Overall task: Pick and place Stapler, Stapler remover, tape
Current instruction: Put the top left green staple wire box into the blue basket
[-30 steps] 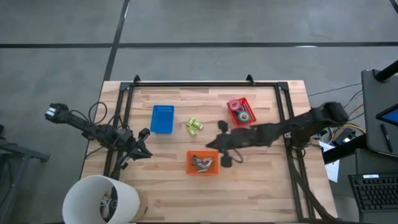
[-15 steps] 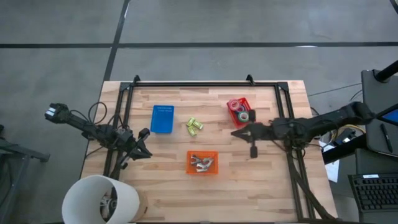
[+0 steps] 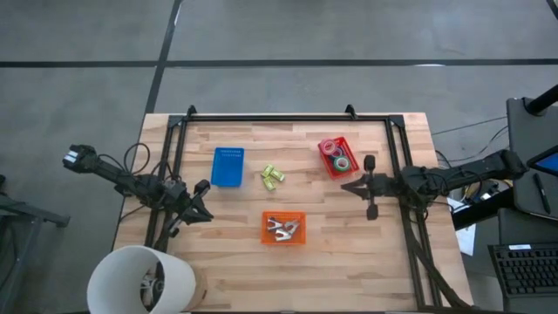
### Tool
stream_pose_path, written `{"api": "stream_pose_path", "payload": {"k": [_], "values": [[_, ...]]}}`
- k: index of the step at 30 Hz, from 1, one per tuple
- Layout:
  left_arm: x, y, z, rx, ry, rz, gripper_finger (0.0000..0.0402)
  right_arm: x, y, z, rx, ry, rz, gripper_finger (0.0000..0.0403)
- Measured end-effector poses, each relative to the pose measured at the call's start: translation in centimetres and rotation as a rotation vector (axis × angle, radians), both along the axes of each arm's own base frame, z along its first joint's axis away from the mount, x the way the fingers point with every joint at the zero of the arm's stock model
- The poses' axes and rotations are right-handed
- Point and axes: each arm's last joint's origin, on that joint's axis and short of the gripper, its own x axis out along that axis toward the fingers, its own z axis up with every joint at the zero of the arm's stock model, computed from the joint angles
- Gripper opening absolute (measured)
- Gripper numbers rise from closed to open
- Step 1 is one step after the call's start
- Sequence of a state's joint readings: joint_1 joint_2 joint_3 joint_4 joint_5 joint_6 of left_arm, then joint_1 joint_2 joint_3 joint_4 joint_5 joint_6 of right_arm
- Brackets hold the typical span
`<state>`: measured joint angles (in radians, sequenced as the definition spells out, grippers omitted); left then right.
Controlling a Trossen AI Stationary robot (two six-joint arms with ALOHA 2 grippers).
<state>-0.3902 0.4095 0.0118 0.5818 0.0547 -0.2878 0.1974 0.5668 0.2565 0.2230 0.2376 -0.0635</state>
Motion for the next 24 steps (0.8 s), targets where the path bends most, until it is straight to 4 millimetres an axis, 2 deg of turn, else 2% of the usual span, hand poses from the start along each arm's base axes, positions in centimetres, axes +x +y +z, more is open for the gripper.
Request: {"api": "stream_pose_path", "payload": {"k": [12, 24], "values": [[0.0, 0.0, 0.0, 0.000, 0.000, 0.000, 0.0039, -2.4, -0.5, -2.3, 0.156, -0.093, -0.004, 0.0008], [0.0, 0.0, 0.0, 0.000, 0.000, 0.000, 0.0039, -3.0, -0.6, -5.6, 0.014, -0.035, 0.001, 0.0008]]}}
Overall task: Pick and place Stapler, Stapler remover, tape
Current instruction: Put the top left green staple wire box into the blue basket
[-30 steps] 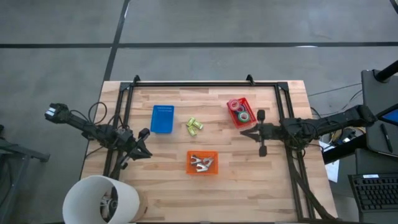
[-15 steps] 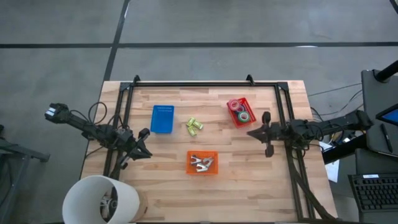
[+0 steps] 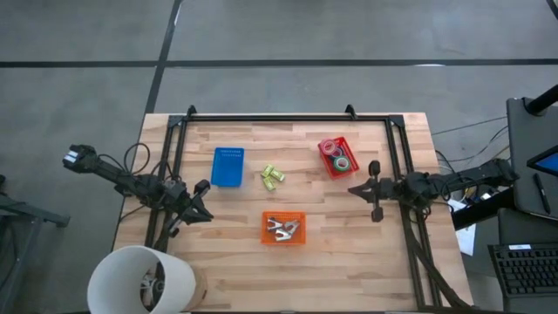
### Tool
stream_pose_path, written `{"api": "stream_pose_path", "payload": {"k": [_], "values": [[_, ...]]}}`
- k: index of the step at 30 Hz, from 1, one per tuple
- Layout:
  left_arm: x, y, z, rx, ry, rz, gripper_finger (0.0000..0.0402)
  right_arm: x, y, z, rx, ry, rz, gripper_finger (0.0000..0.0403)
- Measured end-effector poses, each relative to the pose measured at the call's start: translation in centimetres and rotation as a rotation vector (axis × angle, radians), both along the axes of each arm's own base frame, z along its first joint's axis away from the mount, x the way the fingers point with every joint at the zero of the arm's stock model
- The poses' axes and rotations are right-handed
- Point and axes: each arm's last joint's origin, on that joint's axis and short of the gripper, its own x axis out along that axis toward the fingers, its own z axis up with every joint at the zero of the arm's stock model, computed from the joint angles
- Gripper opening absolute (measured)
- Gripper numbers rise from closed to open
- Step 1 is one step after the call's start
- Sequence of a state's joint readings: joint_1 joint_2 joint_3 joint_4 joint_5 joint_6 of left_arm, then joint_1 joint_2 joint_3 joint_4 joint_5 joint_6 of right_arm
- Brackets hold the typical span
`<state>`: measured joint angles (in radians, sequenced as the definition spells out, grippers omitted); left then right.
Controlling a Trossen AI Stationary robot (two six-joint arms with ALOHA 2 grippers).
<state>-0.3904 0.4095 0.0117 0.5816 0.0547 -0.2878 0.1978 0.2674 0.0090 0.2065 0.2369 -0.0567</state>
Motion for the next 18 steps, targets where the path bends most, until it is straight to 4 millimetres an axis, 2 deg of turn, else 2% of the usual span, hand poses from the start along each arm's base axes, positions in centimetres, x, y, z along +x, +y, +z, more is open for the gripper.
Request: {"api": "stream_pose_path", "payload": {"k": [14, 16, 18], "values": [[0.0, 0.0, 0.2, -0.018, -0.021, 0.008, 0.0039, 0.3, 0.1, -0.7, -0.014, 0.073, 0.000, 0.0008], [-0.1, 0.2, 0.8, -0.042, -0.072, 0.058, 0.0039, 0.3, 0.1, -0.7, -0.013, 0.075, 0.000, 0.0008], [-0.1, 0.7, 1.3, -0.075, -0.124, 0.192, 0.0039, 0.3, 0.1, -0.7, -0.014, 0.074, 0.000, 0.0008]]}}
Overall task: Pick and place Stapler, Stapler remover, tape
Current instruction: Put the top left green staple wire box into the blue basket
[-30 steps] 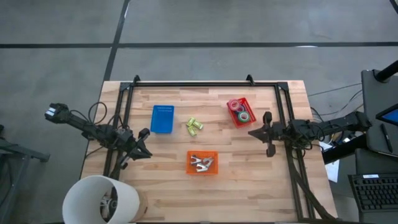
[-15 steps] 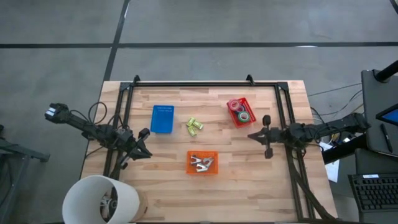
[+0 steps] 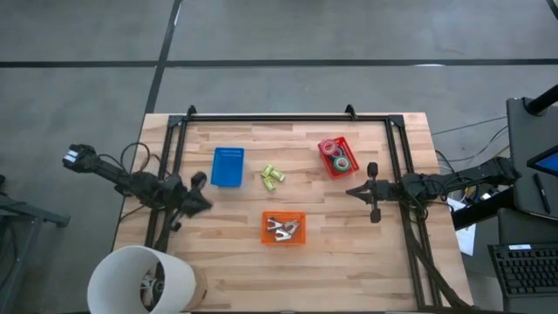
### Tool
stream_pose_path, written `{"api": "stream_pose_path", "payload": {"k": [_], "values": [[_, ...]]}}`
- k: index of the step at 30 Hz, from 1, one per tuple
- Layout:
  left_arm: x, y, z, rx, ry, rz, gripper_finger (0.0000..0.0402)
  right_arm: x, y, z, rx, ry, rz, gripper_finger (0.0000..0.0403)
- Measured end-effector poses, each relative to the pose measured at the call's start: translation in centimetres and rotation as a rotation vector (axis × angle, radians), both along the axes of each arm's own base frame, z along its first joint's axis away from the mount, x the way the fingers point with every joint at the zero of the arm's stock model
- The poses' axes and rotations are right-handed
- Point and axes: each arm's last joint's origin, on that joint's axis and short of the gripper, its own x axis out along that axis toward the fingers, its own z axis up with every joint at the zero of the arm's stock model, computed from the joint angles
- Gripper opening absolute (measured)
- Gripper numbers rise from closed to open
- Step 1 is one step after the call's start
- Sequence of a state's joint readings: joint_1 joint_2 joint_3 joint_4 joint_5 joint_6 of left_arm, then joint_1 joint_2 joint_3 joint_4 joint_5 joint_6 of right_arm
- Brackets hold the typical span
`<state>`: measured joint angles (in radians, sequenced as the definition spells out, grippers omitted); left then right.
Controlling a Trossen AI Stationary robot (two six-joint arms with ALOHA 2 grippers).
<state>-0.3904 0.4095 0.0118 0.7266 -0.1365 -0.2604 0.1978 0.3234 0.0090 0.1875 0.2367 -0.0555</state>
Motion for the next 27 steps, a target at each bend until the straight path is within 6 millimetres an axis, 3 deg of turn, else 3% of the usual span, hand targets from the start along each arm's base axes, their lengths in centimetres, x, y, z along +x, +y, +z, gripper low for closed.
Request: {"api": "stream_pose_path", "payload": {"k": [4, 6, 9, 15, 20, 27], "values": [[-0.3, 1.1, 0.9, -0.145, -0.062, 0.305, 0.0039, 0.0, 0.0, 0.0, 0.002, 0.000, 0.000, 0.0008], [-0.5, 1.5, 1.2, -0.300, -0.073, 0.373, 0.0039, 0.0, 0.0, 0.0, 0.002, 0.000, 0.000, 0.0008], [-0.5, 1.9, 1.1, -0.397, -0.066, 0.469, 0.0039, 0.0, 0.0, 0.0, 0.001, 0.000, 0.000, 0.0008], [0.6, 1.7, 1.9, -0.235, -0.013, 0.461, 0.0032, 0.0, 0.0, 0.0, 0.000, 0.000, 0.000, 0.0008], [3.6, 1.4, 3.4, -0.040, 0.164, 0.549, 0.0005, 0.0, 0.0, 0.0, 0.000, 0.000, 0.000, 0.0008], [8.3, 2.8, 5.1, -0.038, 0.415, 0.745, 0.0011, 0.0, 0.0, 0.0, 0.000, -0.001, -0.001, 0.0008]]}}
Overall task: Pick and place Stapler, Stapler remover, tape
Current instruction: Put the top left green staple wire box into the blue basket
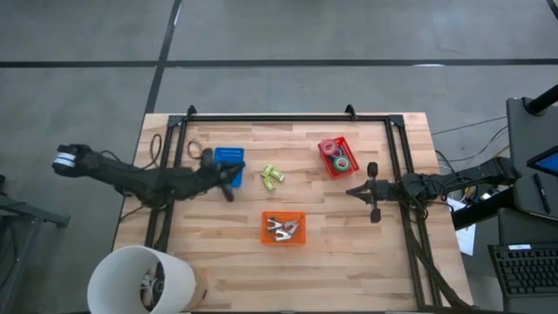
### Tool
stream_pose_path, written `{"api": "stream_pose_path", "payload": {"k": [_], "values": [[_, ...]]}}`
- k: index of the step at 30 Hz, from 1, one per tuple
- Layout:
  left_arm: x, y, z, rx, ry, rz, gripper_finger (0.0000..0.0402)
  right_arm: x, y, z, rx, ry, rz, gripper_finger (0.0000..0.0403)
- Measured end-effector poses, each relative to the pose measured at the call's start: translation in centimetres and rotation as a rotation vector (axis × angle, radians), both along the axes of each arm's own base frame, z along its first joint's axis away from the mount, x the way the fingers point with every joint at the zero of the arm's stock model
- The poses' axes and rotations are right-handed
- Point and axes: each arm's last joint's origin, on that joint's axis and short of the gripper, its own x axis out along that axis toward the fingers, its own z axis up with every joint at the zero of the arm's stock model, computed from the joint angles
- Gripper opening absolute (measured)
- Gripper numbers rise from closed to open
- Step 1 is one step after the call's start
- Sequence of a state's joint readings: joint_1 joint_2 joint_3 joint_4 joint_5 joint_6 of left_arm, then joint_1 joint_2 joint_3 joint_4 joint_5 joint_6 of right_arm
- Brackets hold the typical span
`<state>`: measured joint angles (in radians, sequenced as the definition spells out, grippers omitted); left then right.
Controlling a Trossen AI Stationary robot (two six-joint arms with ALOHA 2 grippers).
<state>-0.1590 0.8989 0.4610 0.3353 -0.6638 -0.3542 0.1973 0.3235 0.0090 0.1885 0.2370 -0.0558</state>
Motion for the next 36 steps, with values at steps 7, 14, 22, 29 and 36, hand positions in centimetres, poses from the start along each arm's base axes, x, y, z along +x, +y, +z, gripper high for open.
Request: {"api": "stream_pose_path", "payload": {"k": [7, 14, 22, 29, 36], "values": [[4.6, 2.1, -0.6, -0.125, 0.317, 0.075, 0.0066, 0.0, 0.0, 0.0, 0.002, 0.000, 0.001, 0.0008], [9.0, 4.4, -1.8, -0.176, 0.472, 0.160, 0.0199, 0.0, 0.0, 0.0, 0.001, 0.001, 0.001, 0.0008], [12.0, 6.9, -4.9, -0.216, 0.636, 0.175, 0.0253, 0.0, 0.0, 0.0, 0.003, 0.000, 0.001, 0.0008], [13.8, 7.2, -6.9, -0.248, 0.710, 0.130, 0.0252, 0.0, 0.0, 0.0, 0.000, 0.000, 0.001, 0.0008], [13.9, 7.2, -8.7, -0.300, 0.795, 0.122, 0.0252, 0.0, 0.0, 0.0, 0.002, 0.001, 0.001, 0.0008]]}}
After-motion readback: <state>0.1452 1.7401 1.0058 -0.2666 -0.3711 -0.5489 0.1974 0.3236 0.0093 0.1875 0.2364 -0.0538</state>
